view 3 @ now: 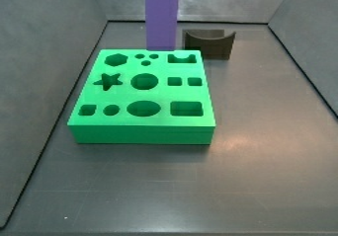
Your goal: Insert the arch object.
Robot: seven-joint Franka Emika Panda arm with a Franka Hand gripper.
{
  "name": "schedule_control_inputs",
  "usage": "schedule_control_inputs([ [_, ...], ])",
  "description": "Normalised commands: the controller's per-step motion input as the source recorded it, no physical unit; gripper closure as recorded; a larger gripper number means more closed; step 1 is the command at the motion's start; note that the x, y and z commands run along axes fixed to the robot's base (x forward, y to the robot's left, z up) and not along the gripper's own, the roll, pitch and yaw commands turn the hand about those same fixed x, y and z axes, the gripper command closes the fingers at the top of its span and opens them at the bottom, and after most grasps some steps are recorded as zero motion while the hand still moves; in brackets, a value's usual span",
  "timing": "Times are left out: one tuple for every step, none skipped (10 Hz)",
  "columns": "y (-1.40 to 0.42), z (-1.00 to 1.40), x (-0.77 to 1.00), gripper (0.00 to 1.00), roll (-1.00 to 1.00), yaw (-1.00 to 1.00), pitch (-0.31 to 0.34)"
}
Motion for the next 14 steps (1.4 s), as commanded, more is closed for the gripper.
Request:
schedule_control_inputs([
  [0.32, -0.18, 0.08, 1.0, 0.0, -0.72, 0.0],
  [0.62, -0.2, 0.19, 1.0, 0.0, -0.4, 0.0],
  [0.72, -0.16, 0.18, 1.0, 0.0, -0.31, 0.0],
  [0.7, -0.14, 0.2, 1.0, 0.0, -0.33, 0.0],
  [0.68, -0.1, 0.22, 1.0, 0.0, -0.34, 0.0],
  [0.37, -0.05, 0.34, 1.0, 0.0, -0.67, 0.0],
  [0.0, 0.0, 0.0, 1.0, 0.0, -1.0, 0.0],
  [0.0, 0.0, 0.0, 1.0, 0.0, -1.0, 0.0],
  [0.0, 0.0, 0.0, 1.0, 0.0, -1.0, 0.0],
  [0.0, 0.0, 0.0, 1.0, 0.0, -1.0, 0.0],
  [0.0, 0.0, 0.0, 1.0, 0.0, -1.0, 0.0],
  [0.0, 0.0, 0.0, 1.0, 0.0, -1.0, 0.007],
  [0.0, 0.0, 0.0, 1.0, 0.0, -1.0, 0.01],
  [0.0, 0.0, 0.0, 1.0, 0.0, -1.0, 0.013],
])
